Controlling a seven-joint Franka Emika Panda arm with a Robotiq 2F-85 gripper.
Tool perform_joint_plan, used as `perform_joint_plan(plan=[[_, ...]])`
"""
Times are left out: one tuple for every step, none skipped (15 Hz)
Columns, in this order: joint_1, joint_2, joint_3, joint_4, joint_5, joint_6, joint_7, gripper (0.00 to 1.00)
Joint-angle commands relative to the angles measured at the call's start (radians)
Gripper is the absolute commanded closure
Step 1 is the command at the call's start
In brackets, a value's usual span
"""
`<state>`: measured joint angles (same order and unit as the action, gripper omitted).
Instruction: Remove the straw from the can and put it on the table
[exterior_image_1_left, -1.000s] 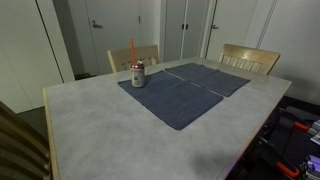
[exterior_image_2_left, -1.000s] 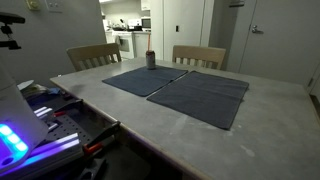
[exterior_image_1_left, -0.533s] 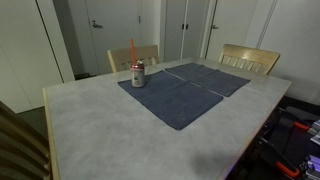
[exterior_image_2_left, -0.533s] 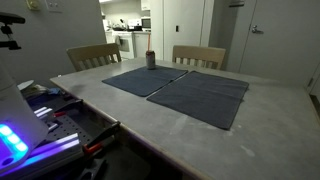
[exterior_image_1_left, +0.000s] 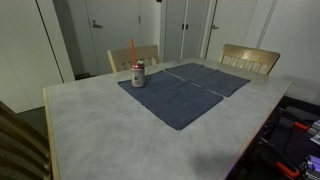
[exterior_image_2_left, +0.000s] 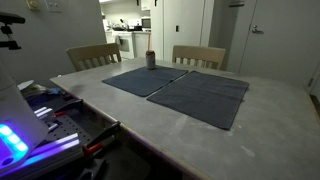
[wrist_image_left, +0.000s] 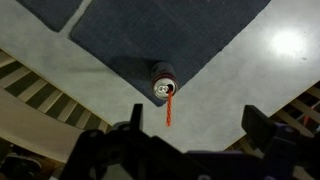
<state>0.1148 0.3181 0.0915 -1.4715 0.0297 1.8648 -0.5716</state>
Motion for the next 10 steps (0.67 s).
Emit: perform_joint_plan(plan=[[-0.012, 0.148, 0.034, 0.167, -0.007, -0.06, -0.023, 0.0], [-0.009, 0.181, 0.04, 0.198, -0.014, -0.071, -0.023, 0.0], [-0.004, 0.215, 0.045, 0.23, -0.024, -0.09, -0.019, 0.0], [0.001, 0.246, 0.049, 0.262, -0.034, -0.107, -0.018, 0.0], [0.008, 0.281, 0.052, 0.296, -0.046, -0.124, -0.017, 0.0], [0.013, 0.312, 0.057, 0.329, -0.054, -0.147, -0.019, 0.0], [0.021, 0.345, 0.06, 0.366, -0.066, -0.168, -0.02, 0.0], [0.028, 0.373, 0.063, 0.4, -0.076, -0.189, -0.022, 0.0], [0.036, 0.405, 0.064, 0.438, -0.087, -0.208, -0.024, 0.0], [0.044, 0.432, 0.065, 0.473, -0.099, -0.229, -0.027, 0.0]])
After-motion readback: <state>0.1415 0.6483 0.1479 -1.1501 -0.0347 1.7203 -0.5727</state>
